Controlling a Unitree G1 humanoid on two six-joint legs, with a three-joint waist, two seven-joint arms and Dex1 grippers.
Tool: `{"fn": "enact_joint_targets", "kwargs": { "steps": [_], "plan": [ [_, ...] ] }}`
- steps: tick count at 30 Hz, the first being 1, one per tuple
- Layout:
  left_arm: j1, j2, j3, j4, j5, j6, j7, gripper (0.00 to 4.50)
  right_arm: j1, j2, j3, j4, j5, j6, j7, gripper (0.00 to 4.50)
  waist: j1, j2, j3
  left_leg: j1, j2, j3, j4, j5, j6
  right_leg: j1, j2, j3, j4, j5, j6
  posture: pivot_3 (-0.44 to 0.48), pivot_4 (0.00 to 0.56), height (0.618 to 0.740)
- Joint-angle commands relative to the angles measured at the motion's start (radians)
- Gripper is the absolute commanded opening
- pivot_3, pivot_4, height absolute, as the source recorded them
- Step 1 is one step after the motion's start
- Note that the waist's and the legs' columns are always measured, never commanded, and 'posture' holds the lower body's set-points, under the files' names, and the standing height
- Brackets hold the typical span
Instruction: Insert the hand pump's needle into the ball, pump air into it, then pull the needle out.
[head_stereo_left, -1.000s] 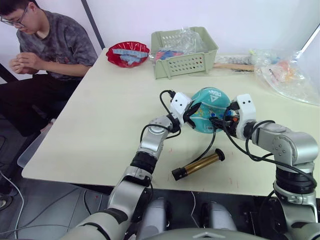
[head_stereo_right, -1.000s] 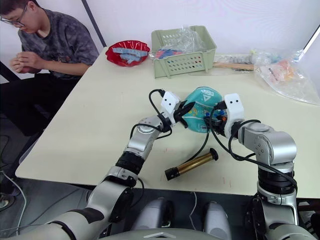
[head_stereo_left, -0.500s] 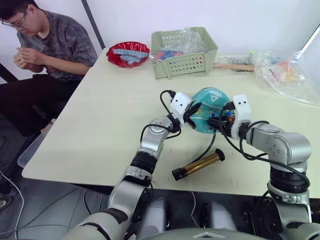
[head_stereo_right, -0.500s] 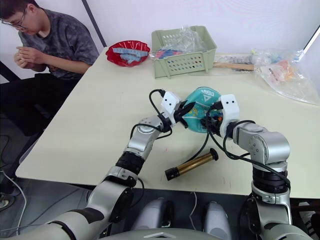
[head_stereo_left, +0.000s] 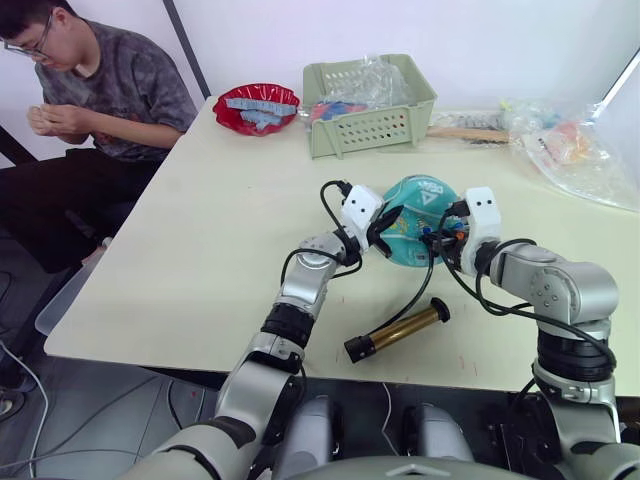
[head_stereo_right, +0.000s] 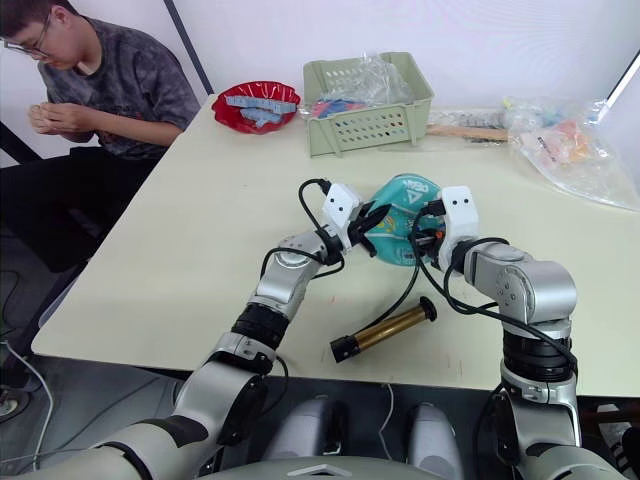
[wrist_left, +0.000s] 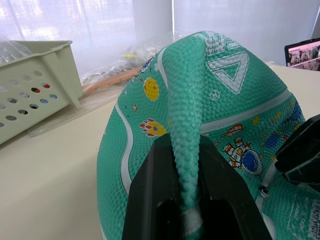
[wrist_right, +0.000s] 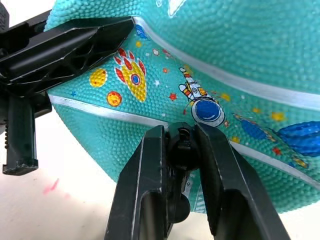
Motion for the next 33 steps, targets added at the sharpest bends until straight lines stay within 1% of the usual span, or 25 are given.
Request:
{"fn": "enact_joint_targets", "kwargs": {
  "steps": [1,4,6,11,14,18,20,23,33],
  "plan": [
    [0.059,-0.005,-0.075,0.086,0.045,0.048,-0.040,0.00,-0.017,-0.021,-0.010,-0.028,0.009,-0.009,0.001,0.31,0.000,0.000,0.000,0.000,0.000,0.000,0.000,0.000,0.000,0.000,0.000,0.000,0.000,0.000,0.000,0.000,0.150,0.740],
    [0.058,-0.004,-0.075,0.088,0.045,0.048,-0.039,0.00,-0.019,-0.034,0.008,-0.030,0.008,-0.010,0.006,0.31,0.000,0.000,0.000,0.000,0.000,0.000,0.000,0.000,0.000,0.000,0.000,0.000,0.000,0.000,0.000,0.000,0.150,0.740],
    [0.058,-0.004,-0.074,0.090,0.045,0.048,-0.038,0.00,-0.013,-0.098,0.090,-0.035,-0.016,-0.052,0.040,0.31,0.000,0.000,0.000,0.000,-0.001,0.000,0.000,0.000,0.000,0.000,0.000,0.000,0.000,0.000,0.000,0.000,0.150,0.740],
    [0.055,-0.001,-0.075,0.094,0.043,0.048,-0.036,0.00,-0.009,-0.212,0.235,-0.028,-0.055,-0.171,0.116,0.31,0.000,0.000,0.000,0.001,-0.002,-0.001,0.000,0.000,0.000,0.002,-0.001,0.000,0.000,-0.001,0.001,0.000,0.150,0.740],
    [0.054,0.000,-0.075,0.094,0.043,0.048,-0.036,0.00,-0.005,-0.321,0.374,-0.009,-0.139,-0.325,0.202,0.31,0.000,0.000,0.000,0.001,-0.002,-0.001,0.001,0.000,0.000,0.002,-0.001,0.000,0.000,-0.001,0.001,0.000,0.150,0.740],
    [0.049,0.003,-0.071,0.100,0.041,0.048,-0.034,0.00,-0.009,-0.415,0.497,0.044,-0.244,-0.507,0.298,0.31,-0.001,-0.001,0.000,0.002,-0.002,-0.002,0.001,0.000,0.000,0.003,-0.001,0.000,0.000,-0.001,0.002,0.000,0.150,0.740],
    [0.047,0.003,-0.070,0.102,0.039,0.048,-0.033,0.00,-0.014,-0.421,0.517,0.083,-0.271,-0.566,0.327,0.31,-0.002,-0.002,0.001,0.004,-0.002,-0.002,0.002,0.000,0.000,0.005,-0.001,0.000,0.000,-0.002,0.002,0.000,0.150,0.740],
    [0.045,0.003,-0.069,0.106,0.038,0.047,-0.033,0.00,-0.029,-0.411,0.530,0.129,-0.294,-0.595,0.369,0.31,-0.004,-0.004,0.002,0.010,-0.001,-0.002,0.002,-0.001,0.001,0.010,-0.001,0.000,0.000,-0.002,0.002,0.000,0.150,0.740],
    [0.041,0.001,-0.066,0.115,0.034,0.050,-0.031,0.00,-0.168,-0.357,0.610,0.278,-0.359,-0.485,0.482,0.31,-0.008,-0.007,0.003,0.016,0.005,0.000,0.002,-0.001,0.001,0.013,-0.001,0.000,0.000,-0.002,0.000,0.000,0.150,0.740]
  ]
}}
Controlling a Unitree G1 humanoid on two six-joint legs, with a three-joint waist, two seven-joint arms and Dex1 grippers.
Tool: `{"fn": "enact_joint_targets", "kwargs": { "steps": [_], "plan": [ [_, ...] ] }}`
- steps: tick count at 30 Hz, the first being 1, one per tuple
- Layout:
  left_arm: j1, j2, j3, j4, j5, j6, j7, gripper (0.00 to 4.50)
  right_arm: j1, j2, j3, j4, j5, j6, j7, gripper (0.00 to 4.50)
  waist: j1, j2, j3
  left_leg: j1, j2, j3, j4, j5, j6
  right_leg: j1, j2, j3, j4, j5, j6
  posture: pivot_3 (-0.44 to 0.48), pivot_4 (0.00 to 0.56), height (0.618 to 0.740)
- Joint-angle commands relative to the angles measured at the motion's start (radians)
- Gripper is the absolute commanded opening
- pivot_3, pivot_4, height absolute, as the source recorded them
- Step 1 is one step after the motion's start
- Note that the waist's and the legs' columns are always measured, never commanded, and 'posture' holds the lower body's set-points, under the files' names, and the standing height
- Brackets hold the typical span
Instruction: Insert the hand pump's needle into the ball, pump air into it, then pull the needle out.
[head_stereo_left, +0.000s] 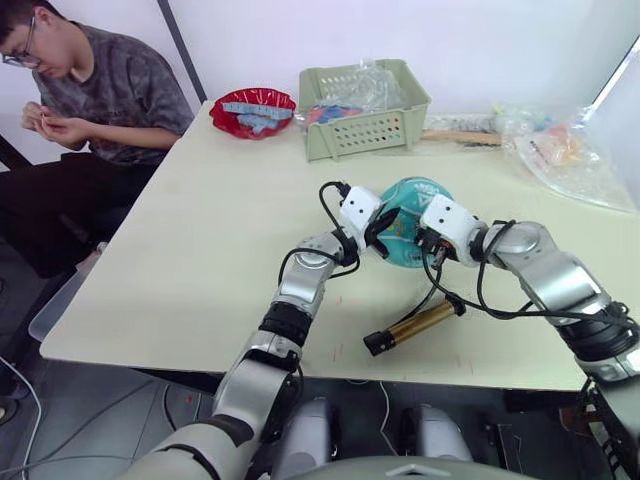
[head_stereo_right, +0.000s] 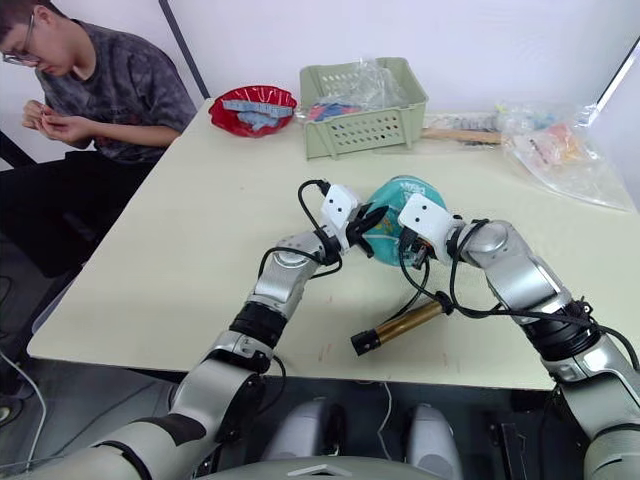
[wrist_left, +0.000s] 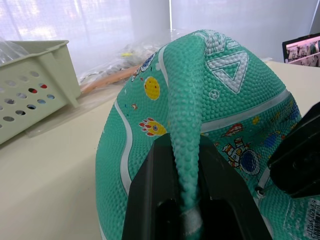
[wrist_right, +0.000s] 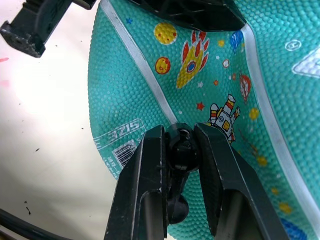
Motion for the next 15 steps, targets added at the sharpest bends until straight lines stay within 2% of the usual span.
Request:
{"fn": "enact_joint_targets", "kwargs": {
  "steps": [1,15],
  "plan": [
    [0.049,-0.016,-0.063,0.093,0.036,0.050,-0.036,0.00,-0.031,0.020,0.086,0.086,-0.047,0.047,0.047,0.31,0.001,-0.001,0.000,0.000,0.000,0.000,0.000,0.000,0.000,0.000,0.000,0.000,0.000,-0.001,-0.002,0.000,0.150,0.740],
    [0.044,-0.004,-0.047,0.103,0.035,0.051,-0.025,0.00,-0.065,0.107,0.171,0.276,-0.161,0.091,0.111,0.31,-0.022,-0.005,-0.018,0.004,0.004,0.000,0.000,0.000,-0.001,0.002,-0.001,-0.001,0.001,-0.002,-0.006,0.000,0.150,0.740]
  ]
}}
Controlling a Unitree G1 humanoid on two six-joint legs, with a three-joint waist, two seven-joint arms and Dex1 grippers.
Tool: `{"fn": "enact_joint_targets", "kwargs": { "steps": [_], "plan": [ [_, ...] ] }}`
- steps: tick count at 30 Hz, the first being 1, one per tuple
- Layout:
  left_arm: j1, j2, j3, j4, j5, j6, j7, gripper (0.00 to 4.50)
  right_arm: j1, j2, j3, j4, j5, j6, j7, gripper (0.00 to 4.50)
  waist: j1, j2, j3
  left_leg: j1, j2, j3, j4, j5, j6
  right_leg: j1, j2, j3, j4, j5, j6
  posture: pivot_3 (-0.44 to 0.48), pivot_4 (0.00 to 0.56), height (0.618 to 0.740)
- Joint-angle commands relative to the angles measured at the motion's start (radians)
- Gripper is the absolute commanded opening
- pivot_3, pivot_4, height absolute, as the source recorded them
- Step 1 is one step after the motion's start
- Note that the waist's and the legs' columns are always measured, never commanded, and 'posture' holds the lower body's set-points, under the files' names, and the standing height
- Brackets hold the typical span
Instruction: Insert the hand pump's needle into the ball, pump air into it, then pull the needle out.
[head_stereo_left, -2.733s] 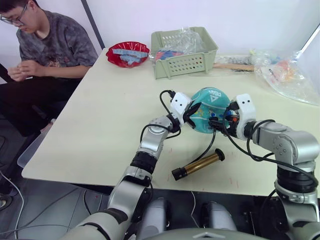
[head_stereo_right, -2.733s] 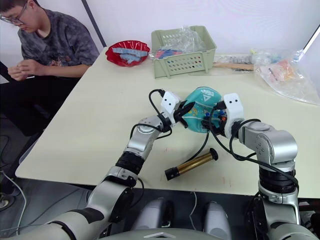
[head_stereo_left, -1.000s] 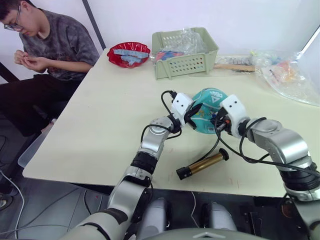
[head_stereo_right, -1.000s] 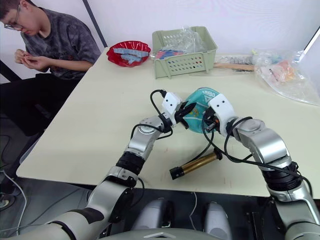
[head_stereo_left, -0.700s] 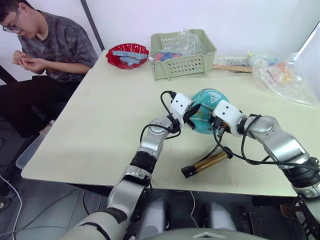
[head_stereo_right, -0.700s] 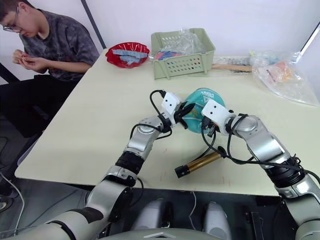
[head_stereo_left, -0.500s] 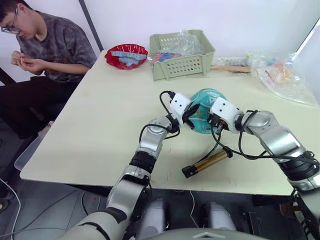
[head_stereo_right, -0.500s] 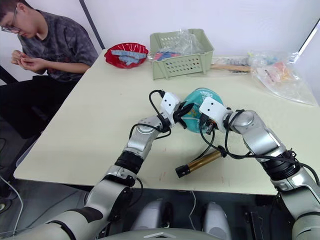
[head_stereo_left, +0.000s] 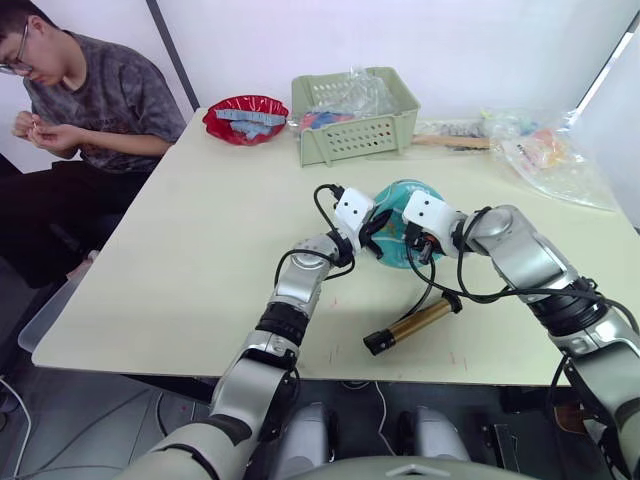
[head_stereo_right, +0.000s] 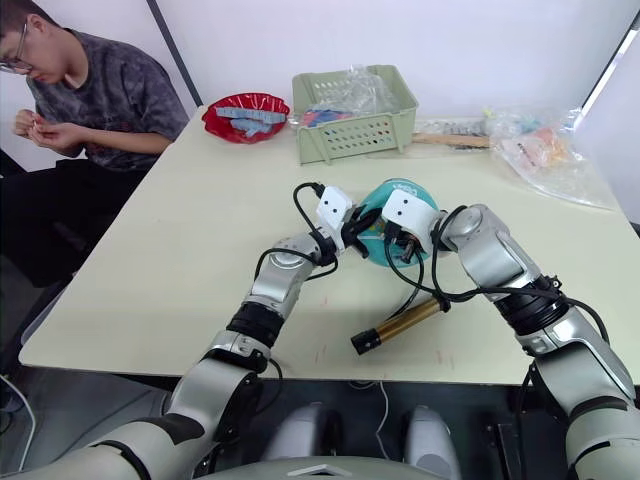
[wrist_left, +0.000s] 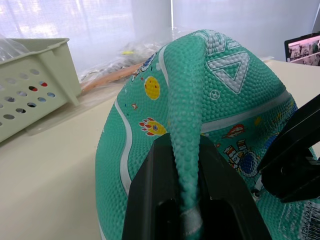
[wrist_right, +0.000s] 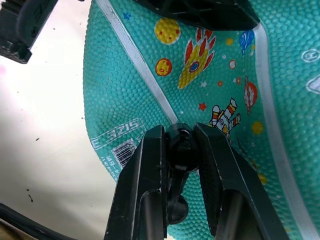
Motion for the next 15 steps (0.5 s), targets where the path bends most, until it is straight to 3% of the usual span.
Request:
{"fn": "enact_joint_targets", "kwargs": {
  "steps": [1,15],
  "plan": [
    [0.048,-0.015,-0.059,0.071,0.034,0.051,-0.031,0.00,0.044,0.024,0.095,0.150,-0.047,0.035,0.014,0.31,-0.001,0.000,-0.002,0.000,0.000,0.000,0.000,0.000,0.000,0.000,0.000,0.000,0.000,0.000,0.000,0.000,0.150,0.740],
    [0.056,-0.009,-0.059,0.071,0.033,0.054,-0.026,0.00,0.042,0.117,0.101,0.314,-0.124,-0.009,0.023,0.31,-0.005,-0.006,-0.012,0.002,0.003,0.000,-0.001,-0.003,-0.005,0.000,-0.003,0.000,0.000,-0.001,-0.003,0.000,0.150,0.740]
  ]
}}
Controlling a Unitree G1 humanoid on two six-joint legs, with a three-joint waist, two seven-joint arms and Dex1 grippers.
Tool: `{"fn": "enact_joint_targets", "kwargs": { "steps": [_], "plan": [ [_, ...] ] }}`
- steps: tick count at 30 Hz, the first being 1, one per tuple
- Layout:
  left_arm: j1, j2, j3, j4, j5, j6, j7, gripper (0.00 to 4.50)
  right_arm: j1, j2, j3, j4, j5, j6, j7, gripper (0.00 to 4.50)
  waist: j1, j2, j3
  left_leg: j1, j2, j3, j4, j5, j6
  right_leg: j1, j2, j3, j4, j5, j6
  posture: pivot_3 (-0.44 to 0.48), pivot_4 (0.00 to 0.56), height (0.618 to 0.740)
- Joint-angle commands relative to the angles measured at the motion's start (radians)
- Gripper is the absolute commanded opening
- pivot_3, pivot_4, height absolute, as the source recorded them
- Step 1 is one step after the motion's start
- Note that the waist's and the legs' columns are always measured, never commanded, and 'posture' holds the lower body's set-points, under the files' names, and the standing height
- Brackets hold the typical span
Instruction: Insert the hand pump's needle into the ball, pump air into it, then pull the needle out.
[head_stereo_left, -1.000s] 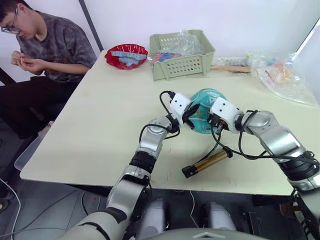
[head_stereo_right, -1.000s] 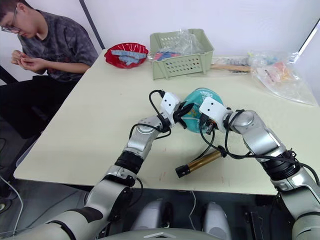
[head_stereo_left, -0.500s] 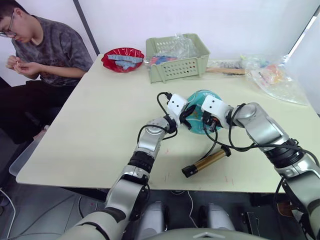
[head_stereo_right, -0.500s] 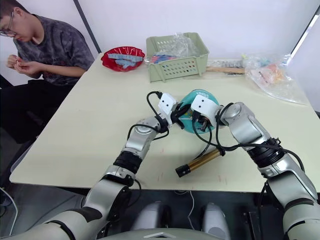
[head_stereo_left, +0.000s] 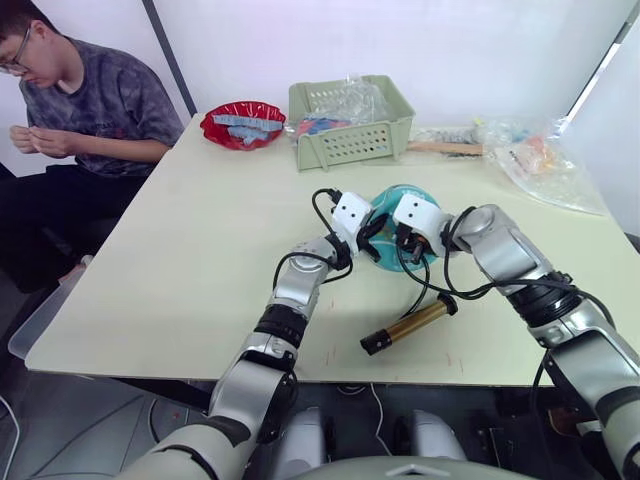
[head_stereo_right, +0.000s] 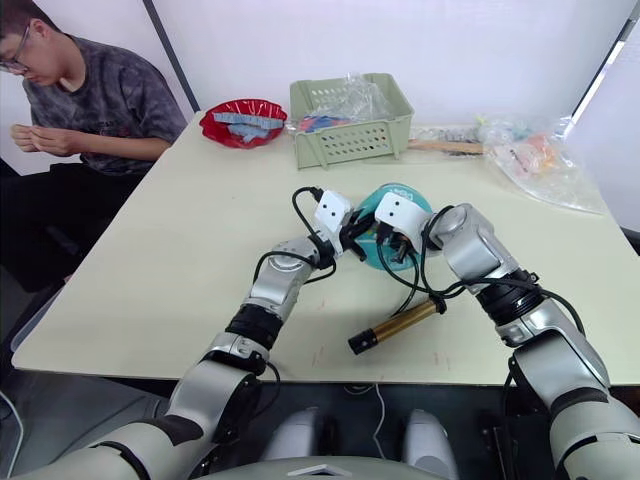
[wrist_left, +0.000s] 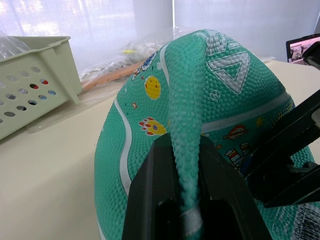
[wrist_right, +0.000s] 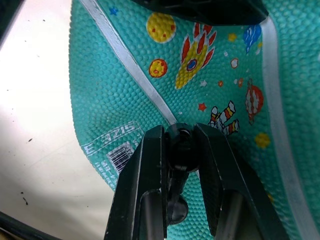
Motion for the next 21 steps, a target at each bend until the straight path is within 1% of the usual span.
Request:
{"fn": "enact_joint_targets", "kwargs": {
  "steps": [1,4,6,9,12,14,18,20,21],
  "plan": [
    [0.045,-0.014,-0.058,0.059,0.033,0.051,-0.036,0.00,0.073,0.024,0.099,0.165,-0.051,0.022,-0.002,0.31,0.000,0.000,0.000,0.000,0.000,0.000,0.000,0.000,0.000,0.000,0.000,0.000,0.000,0.000,0.000,0.000,0.150,0.740],
    [0.043,-0.011,-0.056,0.062,0.033,0.050,-0.036,0.00,0.080,0.037,0.102,0.192,-0.074,0.018,-0.003,0.31,0.001,0.000,0.000,0.004,0.000,0.000,-0.003,0.000,0.000,0.002,-0.001,0.000,0.000,-0.001,-0.001,0.000,0.150,0.740],
    [0.043,-0.010,-0.055,0.064,0.033,0.049,-0.036,0.00,0.083,0.050,0.096,0.221,-0.088,0.008,-0.015,0.31,0.000,-0.001,-0.001,0.012,0.000,0.003,-0.007,0.000,-0.001,0.007,-0.004,-0.002,-0.001,-0.001,-0.001,0.000,0.150,0.740],
    [0.042,-0.010,-0.056,0.066,0.034,0.048,-0.036,0.00,0.079,0.067,0.088,0.282,-0.120,-0.015,-0.047,0.31,0.000,-0.001,-0.002,0.015,0.000,0.002,-0.008,-0.001,-0.002,0.008,-0.007,-0.008,-0.002,-0.002,0.002,0.000,0.150,0.740],
    [0.038,-0.011,-0.056,0.073,0.033,0.045,-0.036,0.00,0.077,0.082,0.077,0.321,-0.127,-0.024,-0.050,0.31,0.001,-0.002,-0.003,0.020,0.001,0.002,-0.009,-0.002,-0.004,0.010,-0.011,-0.013,-0.002,-0.003,0.003,0.000,0.150,0.740],
    [0.034,-0.012,-0.056,0.079,0.033,0.042,-0.036,0.00,0.077,0.093,0.070,0.344,-0.132,-0.030,-0.058,0.31,0.002,-0.002,-0.004,0.024,0.001,0.002,-0.009,-0.003,-0.006,0.013,-0.017,-0.021,-0.001,-0.003,0.004,0.000,0.150,0.740],
    [0.032,-0.013,-0.054,0.085,0.037,0.038,-0.037,0.00,0.079,0.135,-0.031,0.338,-0.106,-0.065,-0.134,0.31,0.002,-0.002,-0.006,0.028,0.002,0.001,-0.010,-0.005,-0.008,0.014,-0.018,-0.026,-0.001,-0.003,0.004,0.000,0.150,0.740],
    [0.032,-0.013,-0.053,0.086,0.039,0.037,-0.037,0.00,0.086,0.133,-0.049,0.320,-0.108,-0.080,-0.139,0.31,0.002,-0.001,-0.006,0.029,0.003,0.000,-0.010,-0.005,-0.009,0.014,-0.018,-0.028,-0.001,-0.003,0.004,0.000,0.150,0.740],
    [0.033,-0.012,-0.052,0.088,0.040,0.035,-0.037,0.00,0.100,0.123,-0.069,0.277,-0.097,-0.085,-0.131,0.31,0.002,-0.001,-0.006,0.029,0.003,0.000,-0.010,-0.005,-0.009,0.014,-0.018,-0.028,-0.001,-0.003,0.004,0.000,0.150,0.740]
  ]
}}
